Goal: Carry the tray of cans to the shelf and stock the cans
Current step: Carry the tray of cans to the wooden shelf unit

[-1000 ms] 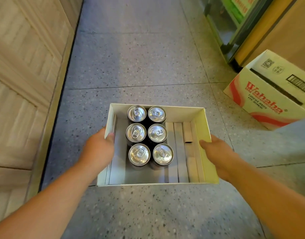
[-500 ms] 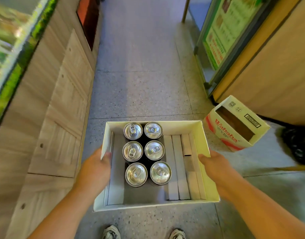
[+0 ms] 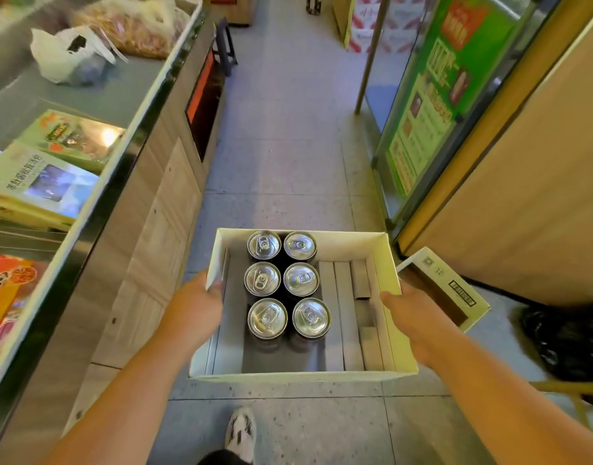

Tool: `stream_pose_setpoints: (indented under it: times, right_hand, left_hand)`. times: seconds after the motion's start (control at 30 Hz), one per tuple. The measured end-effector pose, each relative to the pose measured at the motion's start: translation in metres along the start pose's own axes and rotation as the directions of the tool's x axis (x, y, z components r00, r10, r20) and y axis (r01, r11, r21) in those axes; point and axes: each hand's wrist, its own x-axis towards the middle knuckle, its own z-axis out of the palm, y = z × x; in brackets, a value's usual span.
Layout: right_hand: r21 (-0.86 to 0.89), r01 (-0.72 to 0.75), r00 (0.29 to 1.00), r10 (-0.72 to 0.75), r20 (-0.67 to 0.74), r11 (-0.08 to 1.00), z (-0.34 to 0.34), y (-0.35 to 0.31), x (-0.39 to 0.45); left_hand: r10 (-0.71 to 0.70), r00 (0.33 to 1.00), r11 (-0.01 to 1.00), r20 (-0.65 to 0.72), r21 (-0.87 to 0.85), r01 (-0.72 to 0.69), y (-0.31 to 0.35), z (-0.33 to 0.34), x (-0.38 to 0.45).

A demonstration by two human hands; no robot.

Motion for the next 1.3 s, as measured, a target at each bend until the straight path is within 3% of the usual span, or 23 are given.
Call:
stream_pose_setpoints:
  times: [0.27, 0.6, 0.77, 1.0, 1.3]
  right_hand:
    - [0.012, -0.045, 0.998, 0.046, -0.032, 0.999, -0.007, -0.085, 0.045]
    - [0.06, -0.011, 0.996, 0.017, -0.089, 0.998, -0.012, -0.235, 0.132]
    - [0.101, 0.06, 0.994, -0.051, -0.092, 0.993, -0.023, -0.305, 0.201]
    - [0.021, 0.078, 0.994, -0.076, -0.073, 0.997, -0.049, -0.412, 0.317]
    - [0.027, 0.106, 0.994, -0.106, 0.011, 0.994, -0.067, -0.577, 0.436]
  left_hand:
    - [-0.006, 0.999, 0.998, 0.04, 0.059, 0.004, 0.056, -0.013, 0.087]
    - [0.088, 0.994, 0.994, 0.069, 0.062, -0.093, 0.153, -0.058, 0.253]
    - [0.084, 0.995, 0.995, 0.062, 0.047, -0.087, 0.206, -0.059, 0.338]
    - [0.048, 0.999, 0.998, -0.006, -0.029, -0.049, 0.279, -0.042, 0.448]
    - [0.015, 1.0, 1.0, -0.015, 0.02, -0.015, 0.381, -0.055, 0.619]
